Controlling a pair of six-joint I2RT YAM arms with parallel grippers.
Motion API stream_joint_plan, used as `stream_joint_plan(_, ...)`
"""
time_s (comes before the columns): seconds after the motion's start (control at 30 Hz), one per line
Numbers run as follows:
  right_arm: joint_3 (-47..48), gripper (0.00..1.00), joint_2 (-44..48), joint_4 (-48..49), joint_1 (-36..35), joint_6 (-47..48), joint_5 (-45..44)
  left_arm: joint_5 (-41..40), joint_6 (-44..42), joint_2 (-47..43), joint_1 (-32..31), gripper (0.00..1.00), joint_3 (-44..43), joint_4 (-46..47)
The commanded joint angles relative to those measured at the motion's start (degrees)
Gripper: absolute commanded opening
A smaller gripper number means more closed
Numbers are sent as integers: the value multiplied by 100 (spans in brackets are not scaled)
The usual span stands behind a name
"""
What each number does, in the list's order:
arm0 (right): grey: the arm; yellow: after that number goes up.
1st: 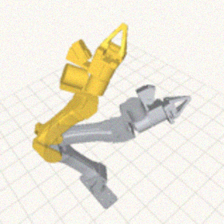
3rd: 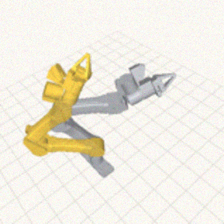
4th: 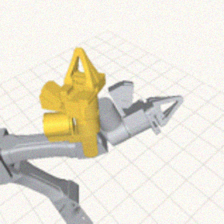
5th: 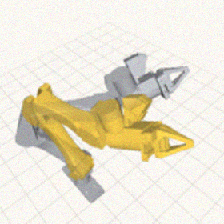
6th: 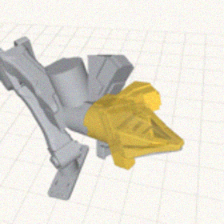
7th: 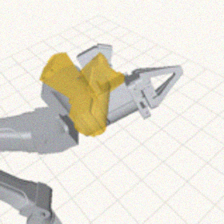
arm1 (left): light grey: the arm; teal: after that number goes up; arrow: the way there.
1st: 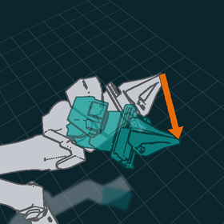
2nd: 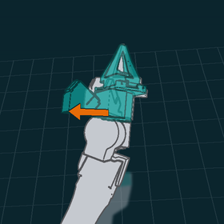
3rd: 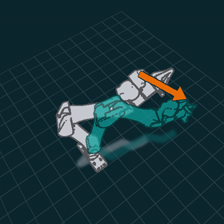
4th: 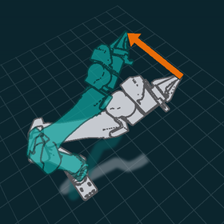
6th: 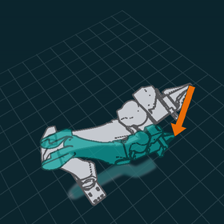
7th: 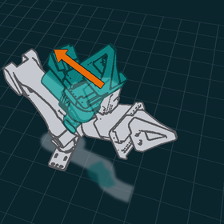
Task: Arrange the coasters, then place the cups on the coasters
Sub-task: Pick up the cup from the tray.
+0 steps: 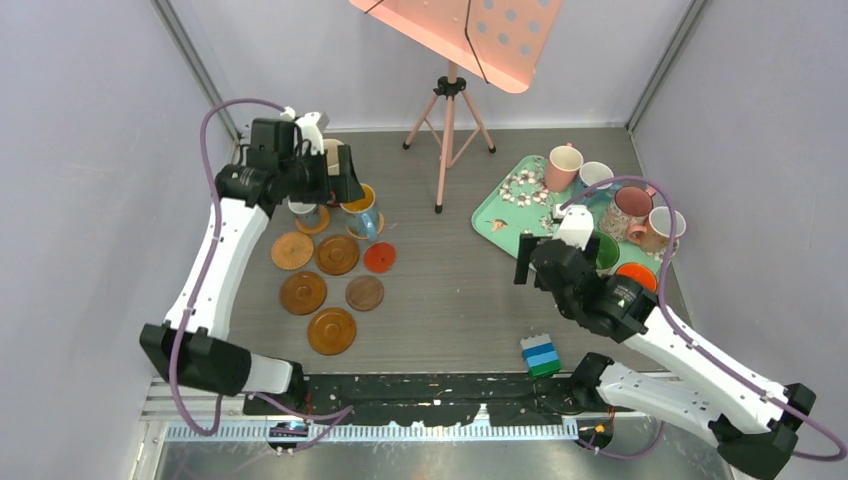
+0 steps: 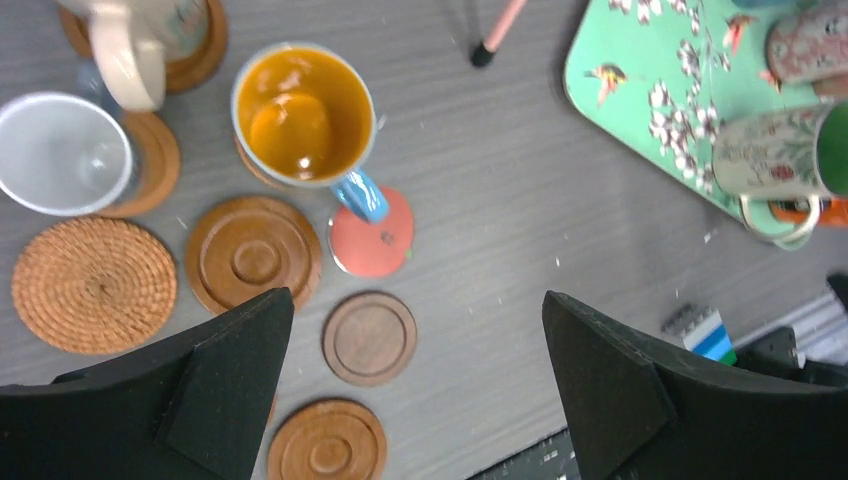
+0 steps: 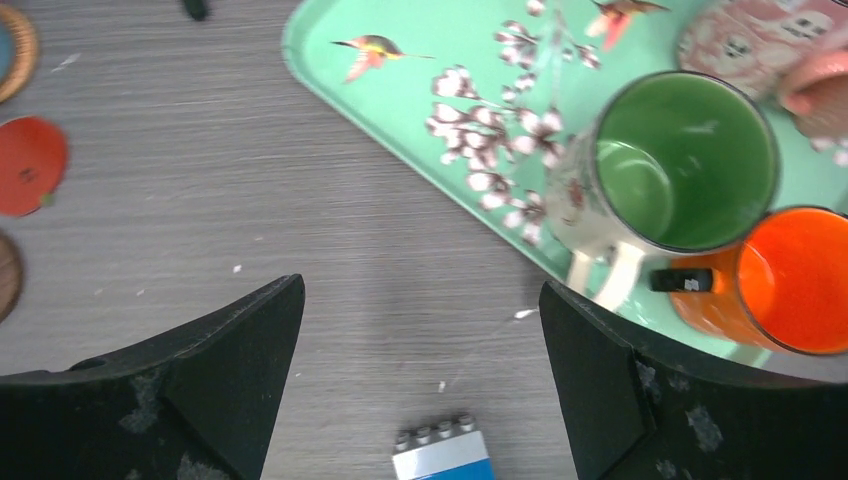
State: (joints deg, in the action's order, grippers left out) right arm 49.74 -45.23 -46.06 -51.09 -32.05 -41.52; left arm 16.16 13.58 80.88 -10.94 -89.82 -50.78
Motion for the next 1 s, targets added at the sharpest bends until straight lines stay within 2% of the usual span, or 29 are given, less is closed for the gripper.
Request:
stream_joint_plan(0.0, 424, 95, -297, -379, 1027, 186, 511, 422, 66, -797, -169, 99, 674, 163)
stream_joint_plan(0.13, 673, 95, -711, -545, 1674, 430, 493, 491, 100, -1718, -335, 99, 1654, 492)
stream_joint_plan(0.27, 713, 99, -1061, -196, 2360, 902, 744, 363, 40, -2491, -407, 99, 2551, 638)
stream_joint_plan(0.43, 706, 80, -1505, 197, 3126, 1369, 1059, 44, -77, -3328, -418, 99, 3322, 742)
stream_joint_plan(0.57, 564, 68, -1940, 748, 3687, 1541, 1721, -607, -220, -3898, -460, 99, 3776, 972)
stream_joint_plan(0.67, 436, 62, -2313, 1008, 3904, 1698, 2042, -843, -217, -4074, -475, 100, 3964, 1047)
stream_joint_plan(0.97, 235, 44, -2953, 1463, 4409, 2060, 2184, -931, -220, -4203, -539, 99, 4026, 974)
